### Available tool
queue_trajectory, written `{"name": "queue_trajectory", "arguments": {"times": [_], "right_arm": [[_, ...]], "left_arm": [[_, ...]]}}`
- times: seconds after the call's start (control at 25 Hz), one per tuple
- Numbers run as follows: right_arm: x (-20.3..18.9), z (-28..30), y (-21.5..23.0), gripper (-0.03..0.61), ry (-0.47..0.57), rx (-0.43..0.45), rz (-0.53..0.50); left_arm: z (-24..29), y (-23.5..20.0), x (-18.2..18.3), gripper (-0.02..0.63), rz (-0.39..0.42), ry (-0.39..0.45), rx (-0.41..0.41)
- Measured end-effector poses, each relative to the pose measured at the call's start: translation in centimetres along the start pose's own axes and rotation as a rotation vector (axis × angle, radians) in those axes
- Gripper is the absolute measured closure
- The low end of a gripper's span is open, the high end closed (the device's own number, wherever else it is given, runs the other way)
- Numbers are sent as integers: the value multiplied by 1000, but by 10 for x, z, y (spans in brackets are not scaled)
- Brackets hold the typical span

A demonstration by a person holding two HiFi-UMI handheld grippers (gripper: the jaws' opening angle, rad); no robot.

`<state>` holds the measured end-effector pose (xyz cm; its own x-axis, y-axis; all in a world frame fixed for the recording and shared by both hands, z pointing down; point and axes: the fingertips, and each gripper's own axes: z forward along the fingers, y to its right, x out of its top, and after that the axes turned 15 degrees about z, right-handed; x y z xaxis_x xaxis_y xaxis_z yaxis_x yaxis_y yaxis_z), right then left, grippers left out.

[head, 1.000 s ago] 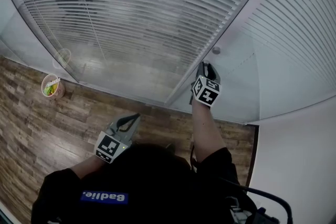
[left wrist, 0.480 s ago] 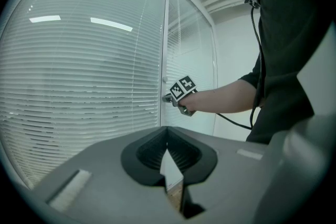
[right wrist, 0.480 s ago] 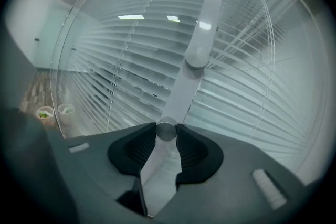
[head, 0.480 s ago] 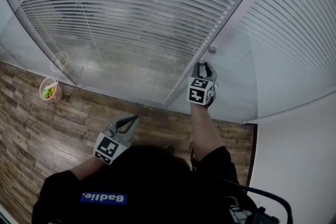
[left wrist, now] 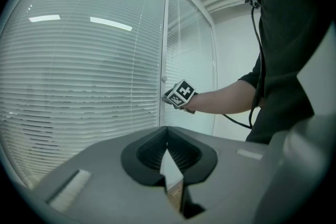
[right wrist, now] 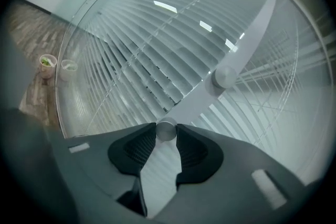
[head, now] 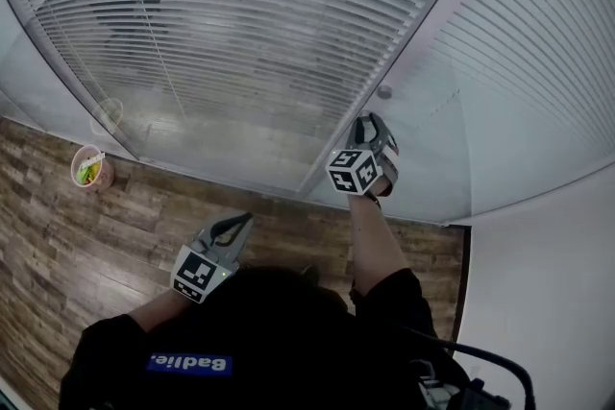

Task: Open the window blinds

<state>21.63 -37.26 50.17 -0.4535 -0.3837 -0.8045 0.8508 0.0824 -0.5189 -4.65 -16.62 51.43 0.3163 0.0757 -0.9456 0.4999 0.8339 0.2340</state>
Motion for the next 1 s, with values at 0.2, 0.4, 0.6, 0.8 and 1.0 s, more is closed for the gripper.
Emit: {"name": "queue_trajectory", "arguments": {"times": [0.2, 0.4, 0.6, 0.8, 1.0], "right_arm": [[0, 0, -2, 453, 6, -27, -121], [-1, 0, -3, 453, 14, -44, -220], [-2, 1, -4, 451, 22, -53, -284], [1, -3, -4, 440, 52, 2, -110], [-9, -2, 6, 396, 47, 87, 360]], "left_arm": [[1, 1, 0, 614, 0, 0, -4], [3, 1, 0, 614, 2, -1, -8], [4, 2, 1, 614, 3, 0, -11], [3, 2, 1, 614, 4, -1, -5], [7, 1, -3, 614, 7, -6, 1]]}}
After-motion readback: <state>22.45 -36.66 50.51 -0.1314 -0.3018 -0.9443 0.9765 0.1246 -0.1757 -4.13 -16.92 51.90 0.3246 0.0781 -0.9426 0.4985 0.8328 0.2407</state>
